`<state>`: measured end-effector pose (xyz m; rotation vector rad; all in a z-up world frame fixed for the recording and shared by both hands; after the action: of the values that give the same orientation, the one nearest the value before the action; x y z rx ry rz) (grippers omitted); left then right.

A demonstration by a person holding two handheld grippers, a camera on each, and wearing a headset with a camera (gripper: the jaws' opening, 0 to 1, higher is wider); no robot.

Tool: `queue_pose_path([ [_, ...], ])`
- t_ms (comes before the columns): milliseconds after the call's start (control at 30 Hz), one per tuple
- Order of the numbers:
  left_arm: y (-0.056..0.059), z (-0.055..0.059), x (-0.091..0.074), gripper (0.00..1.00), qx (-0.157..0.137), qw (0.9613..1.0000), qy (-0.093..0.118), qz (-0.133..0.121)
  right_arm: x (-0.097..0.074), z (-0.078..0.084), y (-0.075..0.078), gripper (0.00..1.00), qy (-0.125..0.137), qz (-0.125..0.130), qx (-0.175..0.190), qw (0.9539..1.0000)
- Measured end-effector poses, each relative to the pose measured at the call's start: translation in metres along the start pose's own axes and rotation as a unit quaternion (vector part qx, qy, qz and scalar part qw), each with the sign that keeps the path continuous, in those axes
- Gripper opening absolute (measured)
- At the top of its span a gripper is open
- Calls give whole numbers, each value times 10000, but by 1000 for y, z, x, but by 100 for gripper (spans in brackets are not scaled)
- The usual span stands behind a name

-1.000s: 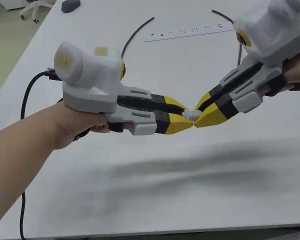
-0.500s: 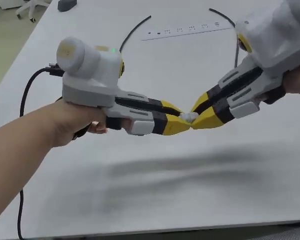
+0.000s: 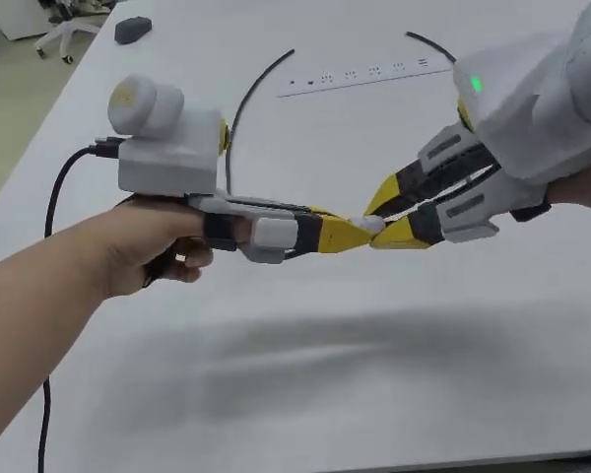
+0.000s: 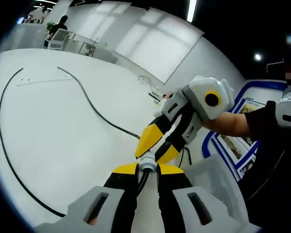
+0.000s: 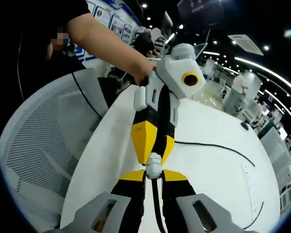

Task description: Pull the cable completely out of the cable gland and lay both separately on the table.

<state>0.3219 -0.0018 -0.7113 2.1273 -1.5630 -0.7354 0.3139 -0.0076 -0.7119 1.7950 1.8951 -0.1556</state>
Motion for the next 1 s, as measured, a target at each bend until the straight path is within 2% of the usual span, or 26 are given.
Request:
queue_pose_path([
  [33,0,0,-1,14,-33,10000,-4,7,0,0,1,6,-15,-30,-108,9999],
  [133,2,2,-1,14,-37,10000,-66,12,1,1,-1,6,-41,-61,-102,9999],
  [267,3,3,0,14,92,9999,-38,29,1,2,0,7,-74,-104,-85,9999],
  [333,4,4,0,14,110,9999,-63,47,0,2,-3,7,-54,-165,212,9996],
  [400,5,2,1,14,212,9998,-7,15,-1,5,5,7,-7,-89,262,9996],
  [433,8,0,1,14,296,9996,-1,-13,-2,5,6,8,141,-75,719,9973],
  [467,9,-1,2,14,532,9986,29,-10,-4,4,6,8,239,-51,1125,9933],
  [533,9,-5,2,14,991,9950,109,3,-9,-1,9,12,519,-81,1482,9876],
  [567,8,-8,1,14,1253,9920,162,-27,-12,-1,10,15,617,-130,1868,9804],
  [600,8,-9,1,14,1376,9903,188,-27,-14,-2,11,20,675,-101,2097,9754],
  [633,10,-11,0,14,1599,9870,173,30,-16,-2,13,27,796,-102,2360,9684],
  [667,13,-13,0,14,1664,9857,246,99,-18,-2,11,31,810,-126,2512,9645],
  [700,17,-14,0,14,1825,9825,233,281,-19,-4,12,34,965,-131,2580,9612],
  [733,18,-14,1,14,1959,9798,234,319,-21,-5,10,34,1053,-194,2695,9570],
  [767,19,-16,1,14,1953,9799,274,300,-22,-5,8,33,1081,-273,2960,9486],
  [800,18,-13,2,14,1971,9798,184,297,-23,-4,11,32,1162,-292,2997,9465],
  [833,16,-13,2,14,2089,9774,135,297,-23,-5,11,32,1224,-324,3078,9430],
  [867,16,-12,2,14,2108,9769,147,329,-23,-3,11,30,1202,-349,3177,9399],
  [933,15,-9,3,14,2136,9763,96,334,-22,-2,8,25,1215,-369,3168,9399],
  [1000,15,-7,4,14,2254,9736,41,362,-19,0,8,23,1181,-352,3242,9379],
])
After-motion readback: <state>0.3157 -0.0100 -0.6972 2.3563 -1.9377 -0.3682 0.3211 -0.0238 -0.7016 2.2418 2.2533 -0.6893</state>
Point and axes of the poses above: the centre of the closed fingertips' face, and the gripper's own axes: x roughly forward along the fingers, y roughly to its right, z roughly out of its underside, the point moved 1 cm from there along -x, roughly backward along the fingers, and after that the axes turned 13 degrees about y, right-handed, at the moved point
